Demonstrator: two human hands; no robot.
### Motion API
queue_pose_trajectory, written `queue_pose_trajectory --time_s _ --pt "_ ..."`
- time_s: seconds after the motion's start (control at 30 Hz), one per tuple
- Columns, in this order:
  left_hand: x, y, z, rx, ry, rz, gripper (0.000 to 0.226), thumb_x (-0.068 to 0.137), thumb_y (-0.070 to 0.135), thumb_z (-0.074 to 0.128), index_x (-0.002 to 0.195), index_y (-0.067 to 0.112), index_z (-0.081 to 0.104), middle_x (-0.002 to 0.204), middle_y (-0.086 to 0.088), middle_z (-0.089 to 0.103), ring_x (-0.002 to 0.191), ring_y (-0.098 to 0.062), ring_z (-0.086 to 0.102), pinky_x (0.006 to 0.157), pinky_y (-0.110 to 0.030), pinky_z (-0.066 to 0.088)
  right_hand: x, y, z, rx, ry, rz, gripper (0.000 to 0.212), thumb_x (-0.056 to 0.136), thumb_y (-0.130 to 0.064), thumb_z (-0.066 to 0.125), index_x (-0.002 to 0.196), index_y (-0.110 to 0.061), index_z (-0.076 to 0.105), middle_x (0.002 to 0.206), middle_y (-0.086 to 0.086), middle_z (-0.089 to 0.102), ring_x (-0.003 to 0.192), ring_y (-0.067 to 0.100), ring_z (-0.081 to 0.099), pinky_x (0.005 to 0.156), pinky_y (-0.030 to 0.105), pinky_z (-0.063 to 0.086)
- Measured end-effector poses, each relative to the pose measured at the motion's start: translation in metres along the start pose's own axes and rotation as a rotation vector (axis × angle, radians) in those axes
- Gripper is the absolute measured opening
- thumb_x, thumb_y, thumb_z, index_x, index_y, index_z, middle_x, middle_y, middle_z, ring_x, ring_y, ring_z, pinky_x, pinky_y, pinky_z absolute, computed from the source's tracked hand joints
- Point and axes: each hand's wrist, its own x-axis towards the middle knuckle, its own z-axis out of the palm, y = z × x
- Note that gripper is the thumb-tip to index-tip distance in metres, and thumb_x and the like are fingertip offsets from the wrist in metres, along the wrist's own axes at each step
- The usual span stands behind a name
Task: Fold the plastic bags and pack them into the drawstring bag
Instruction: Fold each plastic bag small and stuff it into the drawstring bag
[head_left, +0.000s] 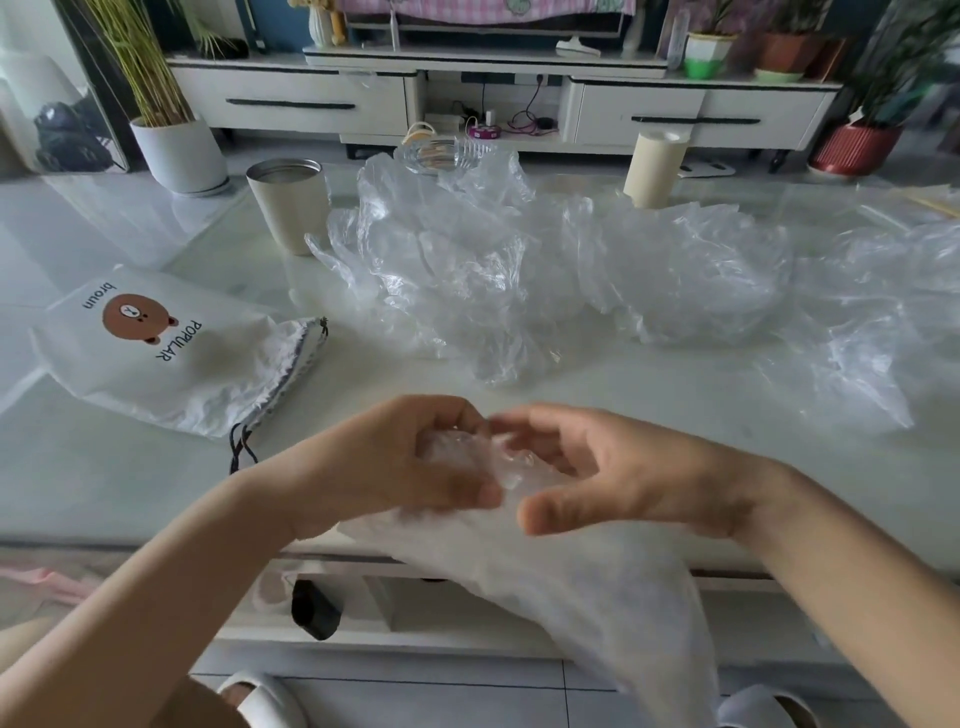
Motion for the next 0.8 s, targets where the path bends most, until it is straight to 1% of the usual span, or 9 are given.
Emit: queue_pose_trajectory --time_s 0.07,0.13,0.23,0.3,0.4,0.57,0.67,0.7,0.8 --pt "0.003 0.005 -0.001 0.083 -0.013 -0.019 0.025 0.06 0.024 0.086 0.074 0.025 0.065 0.058 0.006 0.057 0.046 -0.004 0.046 0.044 -0.013 0.037 0.006 0.003 0.002 -0.008 0.026 0.019 0.035 0.075 -0.02 0.075 0.107 -0.018 0.06 0.095 -0.005 0.068 0.084 0.007 0.064 0.075 0.018 0.05" --pt "0.008 0.009 -0.007 0.045 0.105 -0.01 0.027 0.059 0.026 0.082 0.078 0.02 0.064 0.06 0.004 0.059 0.045 -0.004 0.047 0.043 -0.013 0.037 0.006 0.001 -0.002 0.008 0.132 0.009 0.01 0.078 -0.015 0.07 0.085 -0.013 0.064 0.071 -0.005 0.065 0.06 0.01 0.057 0.057 0.02 0.047" --pt "0.017 0.007 -0.024 -0.359 0.39 0.085 0.024 0.069 0.017 0.076 0.087 0.012 0.062 0.071 0.002 0.068 0.06 -0.007 0.06 0.056 -0.016 0.048 0.005 0.0 -0.009 0.152 0.304 -0.037 0.009 0.077 -0.017 0.067 0.078 -0.011 0.06 0.061 -0.005 0.062 0.049 0.009 0.054 0.047 0.019 0.043" --pt "0.021 0.003 -0.022 -0.578 0.358 0.07 0.028 0.077 0.027 0.07 0.097 0.009 0.061 0.083 -0.004 0.071 0.075 -0.016 0.066 0.067 -0.024 0.055 0.006 0.002 -0.008 0.297 0.376 -0.078 0.01 0.079 -0.013 0.065 0.082 -0.007 0.058 0.066 -0.001 0.065 0.052 0.01 0.059 0.05 0.019 0.047" --pt "0.022 -0.003 0.006 -0.456 0.159 0.007 0.032 0.081 0.031 0.067 0.098 0.004 0.064 0.093 -0.013 0.071 0.083 -0.024 0.068 0.07 -0.028 0.056 0.01 0.005 -0.004 0.433 0.401 -0.069 0.01 0.079 -0.013 0.064 0.085 -0.006 0.059 0.079 0.008 0.066 0.066 0.016 0.065 0.06 0.024 0.054" --pt "0.023 -0.004 0.026 -0.344 0.237 -0.016 0.015 0.079 0.02 0.062 0.084 0.007 0.066 0.07 -0.002 0.071 0.06 -0.012 0.066 0.052 -0.02 0.051 0.012 0.006 0.002 0.447 0.363 -0.024 0.029 0.081 -0.016 0.064 0.109 -0.009 0.065 0.099 0.005 0.071 0.088 0.017 0.068 0.074 0.028 0.056" --pt "0.024 -0.005 0.021 -0.365 0.229 -0.056 0.017 0.087 0.014 0.058 0.092 0.0 0.066 0.071 -0.006 0.07 0.055 -0.015 0.066 0.051 -0.025 0.054 0.018 0.007 0.003 0.435 0.486 -0.04 0.02 0.087 -0.002 0.058 0.098 -0.013 0.07 0.102 0.007 0.072 0.101 0.021 0.065 0.094 0.042 0.044" --pt "0.024 -0.005 0.02 -0.385 0.233 -0.073 0.018 0.088 0.011 0.057 0.096 -0.003 0.066 0.074 -0.008 0.07 0.055 -0.017 0.066 0.052 -0.027 0.055 0.019 0.007 0.003 0.42 0.516 -0.058 0.021 0.087 0.001 0.058 0.091 -0.014 0.071 0.099 0.006 0.072 0.099 0.023 0.064 0.091 0.04 0.046" --pt "0.027 -0.004 0.019 -0.546 0.239 -0.139 0.024 0.091 0.003 0.044 0.095 -0.004 0.066 0.082 -0.016 0.067 0.06 -0.025 0.066 0.054 -0.032 0.057 0.018 0.004 0.003 0.286 0.527 -0.147 0.041 0.085 0.014 0.052 0.07 -0.018 0.072 0.085 -0.006 0.069 0.081 0.012 0.059 0.059 0.017 0.045"
